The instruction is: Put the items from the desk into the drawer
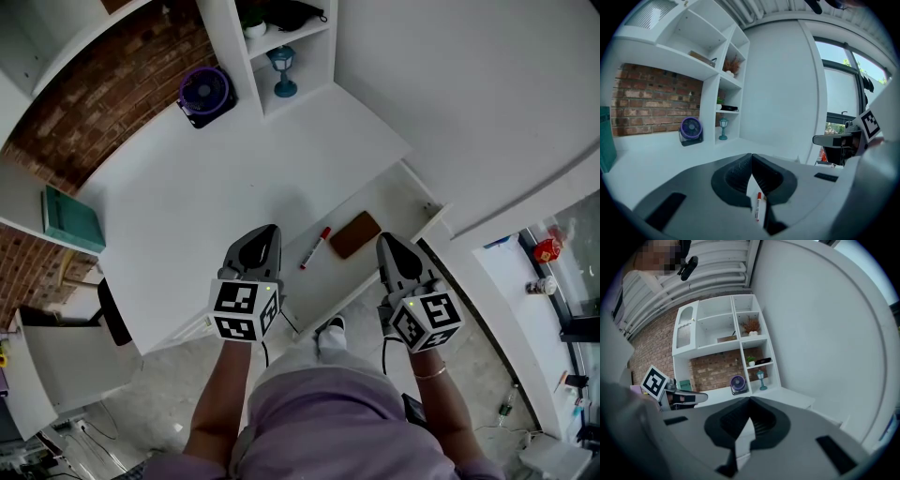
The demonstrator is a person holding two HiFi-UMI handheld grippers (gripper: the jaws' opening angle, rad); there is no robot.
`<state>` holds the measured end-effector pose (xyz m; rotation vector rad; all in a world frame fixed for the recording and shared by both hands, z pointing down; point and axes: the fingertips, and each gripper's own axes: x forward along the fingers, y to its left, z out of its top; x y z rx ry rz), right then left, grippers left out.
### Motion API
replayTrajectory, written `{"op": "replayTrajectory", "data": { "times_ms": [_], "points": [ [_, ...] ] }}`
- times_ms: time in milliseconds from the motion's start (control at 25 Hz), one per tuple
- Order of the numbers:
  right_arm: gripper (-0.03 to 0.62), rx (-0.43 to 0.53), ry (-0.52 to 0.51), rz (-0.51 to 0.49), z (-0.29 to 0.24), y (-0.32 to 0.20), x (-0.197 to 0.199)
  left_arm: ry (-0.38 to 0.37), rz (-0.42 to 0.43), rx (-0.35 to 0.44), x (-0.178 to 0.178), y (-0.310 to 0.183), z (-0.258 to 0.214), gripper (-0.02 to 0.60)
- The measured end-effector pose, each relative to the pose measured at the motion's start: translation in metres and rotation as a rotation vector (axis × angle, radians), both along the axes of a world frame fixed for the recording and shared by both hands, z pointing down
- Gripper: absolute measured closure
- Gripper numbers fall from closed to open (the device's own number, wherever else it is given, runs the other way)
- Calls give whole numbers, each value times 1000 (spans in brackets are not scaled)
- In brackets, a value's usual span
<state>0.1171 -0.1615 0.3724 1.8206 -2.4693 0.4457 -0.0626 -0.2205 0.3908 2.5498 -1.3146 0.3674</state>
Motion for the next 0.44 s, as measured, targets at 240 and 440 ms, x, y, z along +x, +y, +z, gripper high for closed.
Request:
{"op": "replayTrajectory", "data": {
  "times_ms": [240, 440],
  "points": [
    [594, 5, 0, 5, -1, 1, 0, 1, 5, -1, 0, 1, 1, 581],
    [594, 5, 5, 4, -2, 3, -3, 5, 5, -4, -2, 3, 1, 581]
  ]
}}
